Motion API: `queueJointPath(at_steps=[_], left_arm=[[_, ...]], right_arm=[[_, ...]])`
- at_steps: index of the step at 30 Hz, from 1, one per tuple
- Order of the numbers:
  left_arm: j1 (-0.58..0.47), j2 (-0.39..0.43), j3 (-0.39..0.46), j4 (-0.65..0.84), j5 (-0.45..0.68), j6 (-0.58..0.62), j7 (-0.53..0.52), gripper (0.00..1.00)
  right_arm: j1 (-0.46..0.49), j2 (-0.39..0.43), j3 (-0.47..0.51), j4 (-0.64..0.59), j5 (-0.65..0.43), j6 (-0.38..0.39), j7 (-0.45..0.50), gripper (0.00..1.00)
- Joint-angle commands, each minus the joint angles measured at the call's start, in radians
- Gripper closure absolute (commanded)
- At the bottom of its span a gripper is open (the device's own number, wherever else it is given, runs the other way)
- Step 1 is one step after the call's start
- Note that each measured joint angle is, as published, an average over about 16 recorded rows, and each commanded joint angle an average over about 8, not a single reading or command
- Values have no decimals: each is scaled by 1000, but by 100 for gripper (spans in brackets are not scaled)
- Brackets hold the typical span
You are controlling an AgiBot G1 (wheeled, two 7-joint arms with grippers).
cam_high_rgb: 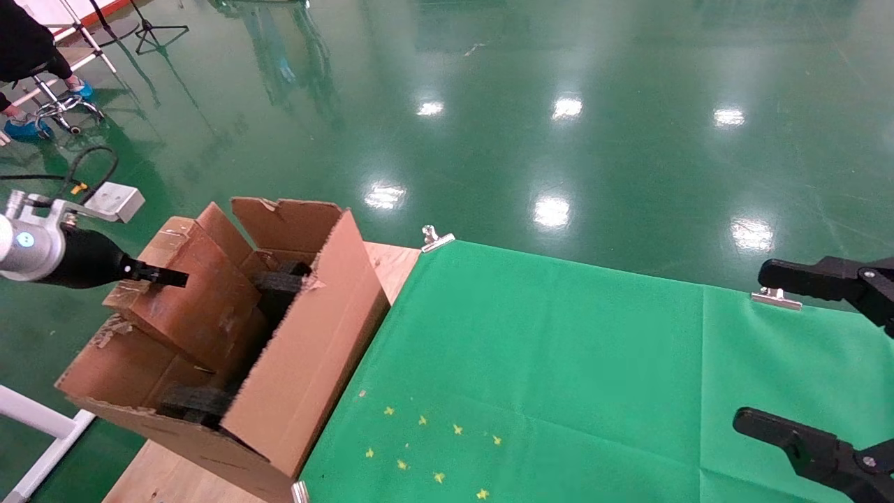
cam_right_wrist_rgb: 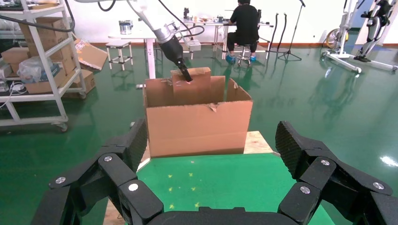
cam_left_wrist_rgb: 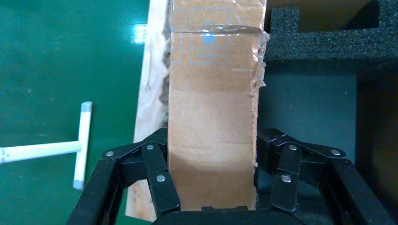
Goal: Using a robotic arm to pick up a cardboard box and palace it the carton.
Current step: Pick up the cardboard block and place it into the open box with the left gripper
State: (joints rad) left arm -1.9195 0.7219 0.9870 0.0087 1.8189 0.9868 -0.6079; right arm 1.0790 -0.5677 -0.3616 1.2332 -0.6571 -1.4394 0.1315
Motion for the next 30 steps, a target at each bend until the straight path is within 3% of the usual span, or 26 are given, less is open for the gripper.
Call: queueJointPath(at_steps=[1, 18, 30], left_arm=[[17, 7, -2, 3, -3, -30, -7, 100], [62, 48, 21, 10, 30, -9, -33, 100], [144, 86, 24, 12, 35, -88, -71, 100]], right_arm=[[0, 0, 0, 0, 0, 0, 0, 0], [0, 0, 0, 0, 0, 0, 0, 0], [0, 0, 0, 0, 0, 0, 0, 0]])
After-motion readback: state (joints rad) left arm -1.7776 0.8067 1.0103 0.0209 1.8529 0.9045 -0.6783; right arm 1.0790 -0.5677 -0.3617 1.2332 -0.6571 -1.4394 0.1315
